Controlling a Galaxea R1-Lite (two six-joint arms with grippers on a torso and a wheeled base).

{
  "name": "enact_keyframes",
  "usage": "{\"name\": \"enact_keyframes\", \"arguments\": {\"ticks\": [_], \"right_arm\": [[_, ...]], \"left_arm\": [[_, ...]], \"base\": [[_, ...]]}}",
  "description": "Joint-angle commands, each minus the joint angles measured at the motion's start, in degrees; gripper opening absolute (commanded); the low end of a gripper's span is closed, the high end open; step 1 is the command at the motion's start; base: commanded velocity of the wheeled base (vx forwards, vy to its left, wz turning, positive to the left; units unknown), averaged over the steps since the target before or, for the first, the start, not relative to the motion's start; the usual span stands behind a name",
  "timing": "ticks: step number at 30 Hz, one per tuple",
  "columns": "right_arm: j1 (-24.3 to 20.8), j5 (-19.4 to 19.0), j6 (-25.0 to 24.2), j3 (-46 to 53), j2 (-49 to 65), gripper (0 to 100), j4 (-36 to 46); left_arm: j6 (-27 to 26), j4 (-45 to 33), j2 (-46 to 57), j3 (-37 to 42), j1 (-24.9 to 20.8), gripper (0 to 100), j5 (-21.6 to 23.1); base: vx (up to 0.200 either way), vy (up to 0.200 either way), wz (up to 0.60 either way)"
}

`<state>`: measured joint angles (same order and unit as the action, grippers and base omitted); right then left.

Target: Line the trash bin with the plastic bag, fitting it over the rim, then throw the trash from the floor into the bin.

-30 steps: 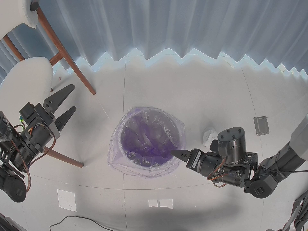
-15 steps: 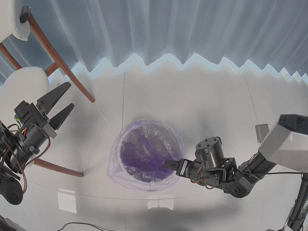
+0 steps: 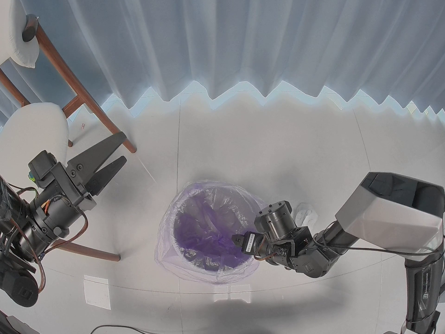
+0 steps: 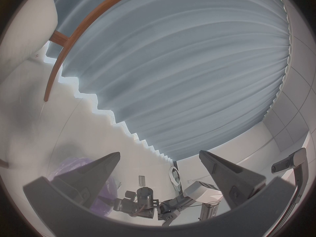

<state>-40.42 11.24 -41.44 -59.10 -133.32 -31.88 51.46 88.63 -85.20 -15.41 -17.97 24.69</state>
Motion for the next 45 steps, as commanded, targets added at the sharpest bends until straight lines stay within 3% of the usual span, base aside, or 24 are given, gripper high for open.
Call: {"name": "enact_keyframes", "arguments": {"ticks": [1,3,4,14,20,24,27,29,33,38,43,44,45], "right_arm": [[0.17,0.54,0.13,-2.34,-3.53,100,0.15],[0.26,0.54,0.13,-2.78,-3.79,100,0.15],[0.26,0.54,0.13,-2.95,-3.97,0,0.15],[0.26,0.54,0.83,-1.54,-2.30,0,-0.82],[1.58,-2.10,4.61,7.51,7.46,0,-3.19],[2.89,-7.81,9.44,15.86,12.82,0,-9.43],[4.04,-9.31,11.82,19.90,13.87,0,-13.91],[5.62,-11.42,13.57,24.12,13.79,0,-20.50],[6.94,-16.43,14.80,30.80,13.79,0,-31.75],[6.85,-17.57,15.07,34.58,13.87,0,-35.71],[6.59,-18.27,16.30,35.63,13.70,0,-37.47],[6.41,-18.18,16.30,35.55,13.61,0,-37.47],[6.41,-18.18,16.30,35.55,13.61,0,-37.47]], "left_arm": [[-0.22,0.06,-0.67,0.91,-1.02,100,0.10],[-0.22,0.06,-0.58,1.17,-1.02,100,0.36],[-0.22,0.06,-0.67,1.26,-1.02,100,0.36],[-0.30,0.06,-0.67,2.14,-2.07,100,0.27],[-0.30,0.06,-0.32,1.87,-0.93,100,0.36],[-0.30,-0.03,-0.58,1.70,0.65,100,0.36],[-0.30,-0.03,-1.11,1.35,2.94,100,0.45],[-0.22,-0.03,-3.83,0.03,6.63,100,0.45],[-0.04,-0.03,-8.67,-0.50,8.56,100,0.54],[-0.22,0.06,-11.92,1.70,9.00,100,3.79],[-6.90,0.06,-12.97,6.36,9.09,100,8.62],[-11.82,0.06,-13.76,8.73,9.18,100,11.79],[-11.82,0.06,-13.76,8.73,9.18,100,11.79]], "base": [[0.000,0.000,0.00],[0.000,0.000,0.00],[0.000,0.000,0.00],[0.000,0.000,0.00],[0.000,0.000,0.00],[0.000,0.000,0.00],[0.000,0.000,0.00],[0.000,0.000,0.00],[0.000,0.000,0.00],[0.000,0.000,0.00],[0.000,0.000,0.00],[0.000,0.000,0.00],[0.000,0.000,0.00]]}}
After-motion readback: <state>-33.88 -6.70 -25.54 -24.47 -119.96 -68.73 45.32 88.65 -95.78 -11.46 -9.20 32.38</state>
